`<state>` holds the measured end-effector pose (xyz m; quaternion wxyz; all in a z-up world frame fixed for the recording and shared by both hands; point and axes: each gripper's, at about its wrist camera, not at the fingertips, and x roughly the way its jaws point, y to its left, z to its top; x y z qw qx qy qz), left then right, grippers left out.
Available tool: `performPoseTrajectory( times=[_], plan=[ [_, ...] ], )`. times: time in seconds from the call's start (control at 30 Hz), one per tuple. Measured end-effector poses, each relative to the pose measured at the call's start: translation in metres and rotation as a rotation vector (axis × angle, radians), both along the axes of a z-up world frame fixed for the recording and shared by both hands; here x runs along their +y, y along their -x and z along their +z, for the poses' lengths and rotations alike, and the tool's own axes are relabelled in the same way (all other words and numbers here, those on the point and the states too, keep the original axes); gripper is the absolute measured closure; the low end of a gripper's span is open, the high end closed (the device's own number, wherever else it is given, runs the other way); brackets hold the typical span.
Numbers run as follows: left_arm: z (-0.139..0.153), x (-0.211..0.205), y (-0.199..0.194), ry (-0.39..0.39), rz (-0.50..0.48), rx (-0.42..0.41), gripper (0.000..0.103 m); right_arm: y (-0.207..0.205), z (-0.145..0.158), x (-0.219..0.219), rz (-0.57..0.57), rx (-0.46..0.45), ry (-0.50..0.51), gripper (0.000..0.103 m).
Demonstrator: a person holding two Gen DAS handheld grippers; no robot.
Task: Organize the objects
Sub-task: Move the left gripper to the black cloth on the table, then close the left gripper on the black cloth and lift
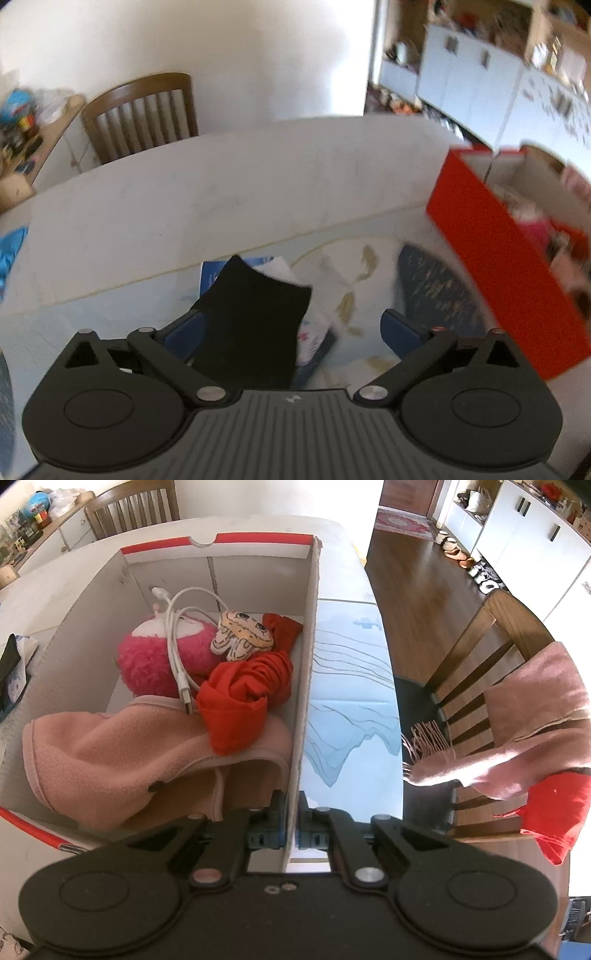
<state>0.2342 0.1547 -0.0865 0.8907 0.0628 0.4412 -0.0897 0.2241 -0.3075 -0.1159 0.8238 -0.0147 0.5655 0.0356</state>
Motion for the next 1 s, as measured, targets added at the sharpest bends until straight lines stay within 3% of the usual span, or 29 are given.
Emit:
performPoseTrajectory(
  times=[0.1, 0.57, 0.77, 1.0],
  plan=[
    [-0.011, 0.003, -0.006, -0.057, -0.047, 0.002, 0.001, 0.000, -0.001, 0.001, -0.001, 0.007, 0.007, 0.099],
    [-0.054, 0.016, -0.046, -0.102, -0.123, 0.102, 0.001, -0.004, -0.004, 0.004, -0.006, 0.034, 0.031, 0.099],
    [-0.063, 0.024, -0.054, -0.086, -0.105, 0.110, 0.001, -0.005, -0.004, 0.004, -0.009, 0.039, 0.036, 0.099],
    [-0.062, 0.036, -0.053, 0.003, -0.080, 0.106, 0.005, -0.004, -0.005, 0.004, -0.012, 0.042, 0.039, 0.098]
  ],
)
